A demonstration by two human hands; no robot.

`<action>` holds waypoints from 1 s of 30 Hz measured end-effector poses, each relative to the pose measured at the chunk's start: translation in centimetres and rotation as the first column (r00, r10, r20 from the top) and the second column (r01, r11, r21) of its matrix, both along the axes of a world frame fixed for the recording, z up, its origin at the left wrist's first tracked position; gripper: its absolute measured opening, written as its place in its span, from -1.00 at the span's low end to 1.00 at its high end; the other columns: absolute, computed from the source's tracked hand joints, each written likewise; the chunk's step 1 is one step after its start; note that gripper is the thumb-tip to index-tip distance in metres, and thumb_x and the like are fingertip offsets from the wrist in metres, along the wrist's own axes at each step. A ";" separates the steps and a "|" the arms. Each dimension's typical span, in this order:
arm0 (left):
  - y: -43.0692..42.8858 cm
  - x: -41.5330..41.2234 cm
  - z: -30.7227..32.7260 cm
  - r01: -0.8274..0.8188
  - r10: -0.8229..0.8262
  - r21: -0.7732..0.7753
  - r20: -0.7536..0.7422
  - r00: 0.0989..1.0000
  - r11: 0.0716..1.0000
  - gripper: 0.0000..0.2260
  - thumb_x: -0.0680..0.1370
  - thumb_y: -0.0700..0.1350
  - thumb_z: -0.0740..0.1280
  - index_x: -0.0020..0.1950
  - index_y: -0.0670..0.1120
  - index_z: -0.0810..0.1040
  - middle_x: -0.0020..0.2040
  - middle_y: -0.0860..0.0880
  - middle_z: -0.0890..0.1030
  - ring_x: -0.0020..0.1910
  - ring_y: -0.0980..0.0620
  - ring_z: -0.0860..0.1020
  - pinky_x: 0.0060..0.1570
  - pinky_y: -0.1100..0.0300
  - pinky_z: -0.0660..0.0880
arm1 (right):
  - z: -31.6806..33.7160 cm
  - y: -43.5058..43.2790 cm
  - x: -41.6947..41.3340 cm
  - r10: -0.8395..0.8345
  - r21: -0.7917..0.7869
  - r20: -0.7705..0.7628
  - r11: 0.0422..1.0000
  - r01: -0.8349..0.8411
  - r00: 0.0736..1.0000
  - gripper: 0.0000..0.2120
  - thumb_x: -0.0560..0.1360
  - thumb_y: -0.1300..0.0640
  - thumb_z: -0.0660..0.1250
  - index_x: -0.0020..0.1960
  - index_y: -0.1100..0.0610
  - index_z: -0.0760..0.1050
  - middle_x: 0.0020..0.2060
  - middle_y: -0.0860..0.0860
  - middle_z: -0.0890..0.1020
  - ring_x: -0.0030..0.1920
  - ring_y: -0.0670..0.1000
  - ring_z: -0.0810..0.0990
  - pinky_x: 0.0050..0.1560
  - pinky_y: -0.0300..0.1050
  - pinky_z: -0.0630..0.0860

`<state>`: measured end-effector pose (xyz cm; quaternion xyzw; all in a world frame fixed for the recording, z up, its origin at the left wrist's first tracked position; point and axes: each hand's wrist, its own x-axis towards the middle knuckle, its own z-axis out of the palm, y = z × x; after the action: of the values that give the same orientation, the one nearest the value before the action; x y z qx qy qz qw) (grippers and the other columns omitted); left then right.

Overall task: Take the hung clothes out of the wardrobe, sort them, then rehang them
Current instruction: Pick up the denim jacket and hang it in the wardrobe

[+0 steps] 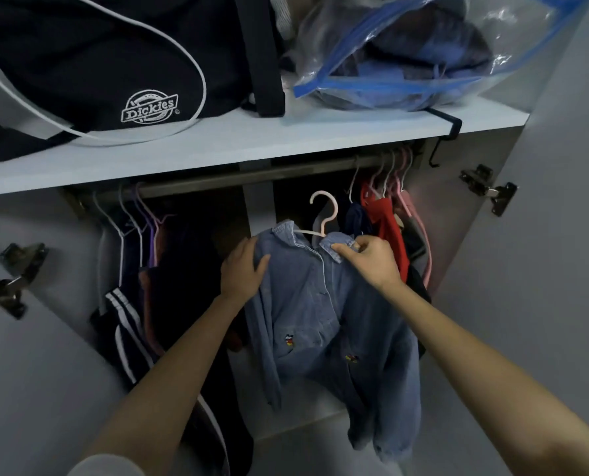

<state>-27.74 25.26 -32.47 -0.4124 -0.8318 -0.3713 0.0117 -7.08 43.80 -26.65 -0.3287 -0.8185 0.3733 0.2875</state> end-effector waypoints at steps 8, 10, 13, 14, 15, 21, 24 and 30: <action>1.3 -1.0 -0.1 -0.058 0.028 -0.209 -0.146 0.989 0.976 -0.52 0.65 0.18 0.13 0.51 -0.02 0.35 0.50 -0.09 0.37 0.48 -0.13 0.30 0.47 -0.20 0.11 | 0.7 1.6 -3.9 -0.175 -0.042 -0.020 0.984 0.174 0.984 -0.53 0.38 -0.11 0.50 -0.43 0.13 0.35 -0.55 0.00 0.42 -0.51 -0.04 0.36 -0.42 -0.10 0.29; 1.6 -1.3 -0.2 -0.049 0.015 -0.227 -0.152 0.988 0.973 -0.51 0.65 0.18 0.12 0.53 -0.01 0.32 0.52 -0.07 0.33 0.51 -0.11 0.26 0.49 -0.19 0.09 | 1.0 1.8 -4.7 -0.212 -0.056 -0.022 0.976 0.210 0.977 -0.54 0.39 -0.09 0.50 -0.44 0.14 0.35 -0.56 0.00 0.40 -0.51 -0.04 0.35 -0.42 -0.11 0.27; 2.1 -1.8 0.0 -0.049 0.010 -0.221 -0.174 0.985 0.974 -0.44 0.62 0.23 0.05 0.54 0.00 0.29 0.53 -0.06 0.32 0.51 -0.11 0.26 0.48 -0.16 0.10 | 1.3 2.3 -5.9 -0.259 -0.075 -0.033 0.964 0.256 0.965 -0.55 0.38 -0.11 0.50 -0.41 0.15 0.38 -0.54 0.02 0.40 -0.49 -0.01 0.36 -0.40 -0.07 0.27; 2.2 -2.0 0.1 -0.052 0.011 -0.220 -0.181 0.983 0.974 -0.40 0.58 0.26 0.01 0.55 0.00 0.29 0.53 -0.06 0.33 0.51 -0.11 0.26 0.48 -0.16 0.10 | 1.5 2.4 -6.3 -0.272 -0.078 -0.044 0.960 0.268 0.961 -0.56 0.39 -0.11 0.49 -0.40 0.15 0.39 -0.53 0.02 0.40 -0.48 -0.01 0.36 -0.39 -0.07 0.28; 2.4 -2.2 0.1 -0.054 0.012 -0.221 -0.188 0.982 0.974 -0.37 0.56 0.28 -0.03 0.55 0.00 0.29 0.53 -0.06 0.33 0.51 -0.11 0.26 0.47 -0.16 0.10 | 1.7 2.6 -6.6 -0.281 -0.081 -0.059 0.958 0.276 0.958 -0.57 0.39 -0.10 0.49 -0.39 0.16 0.39 -0.52 0.02 0.41 -0.48 0.00 0.37 -0.39 -0.07 0.28; 2.7 -3.4 0.0 -0.045 0.005 -0.234 -0.167 0.986 0.971 -0.48 0.65 0.19 0.10 0.56 0.01 0.26 0.55 -0.04 0.30 0.52 -0.10 0.23 0.49 -0.14 0.07 | 2.3 3.5 -8.9 -0.326 -0.124 -0.096 0.941 0.314 0.940 -0.61 0.44 -0.02 0.46 -0.39 0.12 0.35 -0.49 0.01 0.45 -0.37 0.06 0.46 -0.29 -0.09 0.30; 2.7 -4.0 0.1 -0.053 0.015 -0.246 -0.153 0.988 0.968 -0.51 0.66 0.13 0.16 0.57 0.03 0.25 0.55 -0.03 0.28 0.53 -0.08 0.21 0.49 -0.11 0.04 | 1.7 4.0 -9.7 -0.341 -0.147 -0.074 0.933 0.328 0.937 -0.64 0.46 -0.01 0.43 -0.36 0.11 0.35 -0.44 0.00 0.47 -0.32 0.08 0.49 -0.26 -0.09 0.35; 2.6 -5.1 -0.5 -0.064 0.029 -0.264 -0.133 0.991 0.962 -0.52 0.66 0.11 0.16 0.57 0.03 0.24 0.55 -0.03 0.29 0.55 -0.08 0.18 0.50 -0.14 0.05 | 0.7 5.5 -10.4 -0.387 -0.196 -0.034 0.907 0.374 0.921 -0.69 0.48 -0.05 0.40 -0.20 0.21 0.51 -0.26 0.09 0.61 -0.14 0.16 0.59 -0.07 0.01 0.49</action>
<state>-32.88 27.89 -33.01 -0.4134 -0.8814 -0.2280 0.0178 -17.48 49.28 -25.92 -0.4936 -0.6894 0.3962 0.3523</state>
